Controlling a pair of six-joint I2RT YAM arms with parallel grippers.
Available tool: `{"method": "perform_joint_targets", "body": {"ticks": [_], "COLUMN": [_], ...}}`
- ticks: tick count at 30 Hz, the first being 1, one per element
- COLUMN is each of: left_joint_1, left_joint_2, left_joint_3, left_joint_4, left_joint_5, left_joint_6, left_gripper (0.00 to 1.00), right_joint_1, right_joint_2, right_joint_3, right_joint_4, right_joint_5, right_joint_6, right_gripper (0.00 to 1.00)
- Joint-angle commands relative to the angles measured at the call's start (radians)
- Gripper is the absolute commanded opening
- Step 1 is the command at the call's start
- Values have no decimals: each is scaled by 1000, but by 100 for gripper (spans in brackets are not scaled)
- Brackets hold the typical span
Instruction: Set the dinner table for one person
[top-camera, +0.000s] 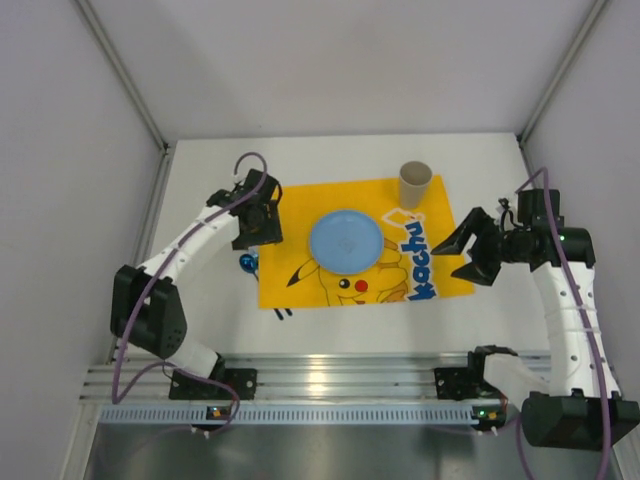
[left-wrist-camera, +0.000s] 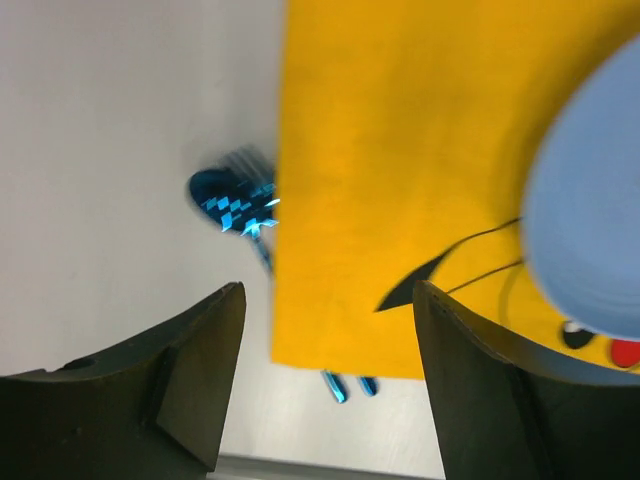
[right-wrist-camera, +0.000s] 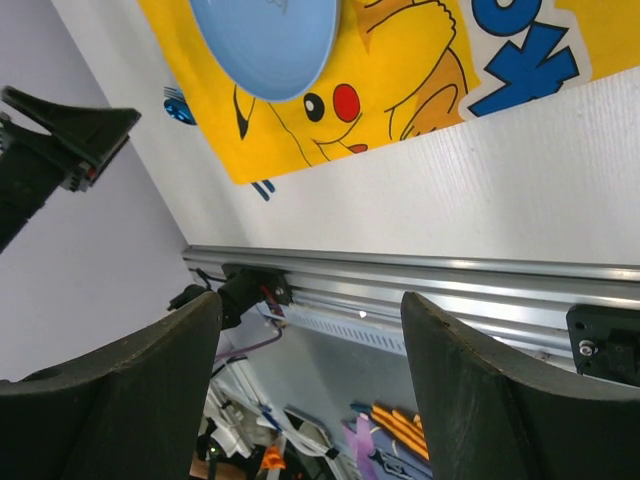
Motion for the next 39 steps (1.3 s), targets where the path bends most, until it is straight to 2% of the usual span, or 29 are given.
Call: {"method": "perform_joint_targets", "body": {"ticks": [1, 5, 12, 25, 39], "left_joint_1": [111, 215, 258, 258, 281], "left_joint_2": [-107, -166, -154, -68, 38], "left_joint_3": [-196, -309, -413, -427, -427], "left_joint_4": [61, 87, 155, 274, 282], "left_joint_5": [30, 20, 51, 138, 69], "left_joint_6": [-20, -4, -27, -56, -53], "left_gripper": [73, 71, 65, 60, 49], "right_joint_1": [-14, -9, -5, -3, -3], "right_joint_2": [-16, -10, 8, 25, 74], "right_joint_3": [-1, -6, 9, 11, 35], "right_joint_4": [37, 42, 40, 33, 43], "right_joint_5": [-4, -7, -5, 12, 23], "right_joint_6": [-1, 1, 1, -8, -7], "right_gripper": [73, 73, 73, 73, 73]}}
